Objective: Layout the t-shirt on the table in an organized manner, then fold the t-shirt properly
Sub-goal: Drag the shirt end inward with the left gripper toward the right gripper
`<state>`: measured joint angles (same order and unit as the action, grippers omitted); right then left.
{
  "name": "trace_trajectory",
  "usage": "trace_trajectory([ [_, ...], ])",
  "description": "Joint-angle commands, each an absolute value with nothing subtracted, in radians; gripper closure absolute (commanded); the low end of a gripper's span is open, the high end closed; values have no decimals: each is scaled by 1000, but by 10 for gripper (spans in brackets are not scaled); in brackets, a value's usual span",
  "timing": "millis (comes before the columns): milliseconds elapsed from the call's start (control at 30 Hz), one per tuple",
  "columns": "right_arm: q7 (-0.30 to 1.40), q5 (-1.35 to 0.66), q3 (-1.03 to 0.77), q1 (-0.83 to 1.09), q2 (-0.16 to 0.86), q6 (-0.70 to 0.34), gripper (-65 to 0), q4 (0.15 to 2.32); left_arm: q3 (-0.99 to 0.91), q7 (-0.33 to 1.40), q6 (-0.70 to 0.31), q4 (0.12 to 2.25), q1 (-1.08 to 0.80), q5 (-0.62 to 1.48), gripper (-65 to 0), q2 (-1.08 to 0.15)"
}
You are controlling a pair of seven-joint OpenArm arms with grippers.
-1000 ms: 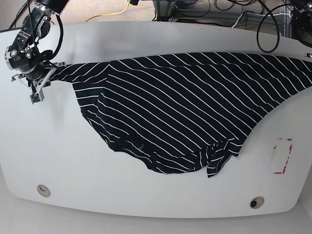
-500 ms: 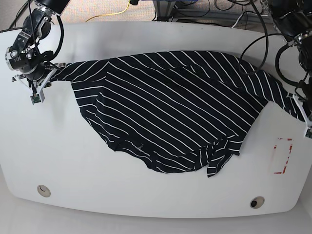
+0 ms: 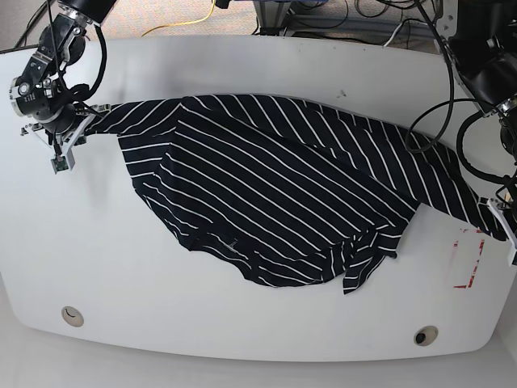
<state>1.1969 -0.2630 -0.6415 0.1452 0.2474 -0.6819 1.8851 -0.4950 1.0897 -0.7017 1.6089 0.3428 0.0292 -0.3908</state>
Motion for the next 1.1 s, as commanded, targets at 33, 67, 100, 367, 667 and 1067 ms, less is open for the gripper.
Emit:
trace_trajectory([
  [33,1179,-263,-647,136,251,-688,0,1925,-496,1059,-698,1584,421,30,0,-414],
  [67,1179,-266,-647,137,249,-688,0,1928,-496,1058,-698,1575,433,30,0,-414],
  [100,1179,-268,-647,139,249,-688,0,1933,-496,1056,-698,1567,446,31,0,-414],
  [367,1179,-268,-647,139,223,-688,0,1933,-475,1055,-698,1497,558,33,0,-414],
  [667,1179,-263,-647,136,214,-688,0,1933,-460,1015,-698,1492,585,36,0,-415],
  [1067,1179,-265,-647,134,214,-688,0,1933,-456,1052,-698,1612,717,36,0,-420],
])
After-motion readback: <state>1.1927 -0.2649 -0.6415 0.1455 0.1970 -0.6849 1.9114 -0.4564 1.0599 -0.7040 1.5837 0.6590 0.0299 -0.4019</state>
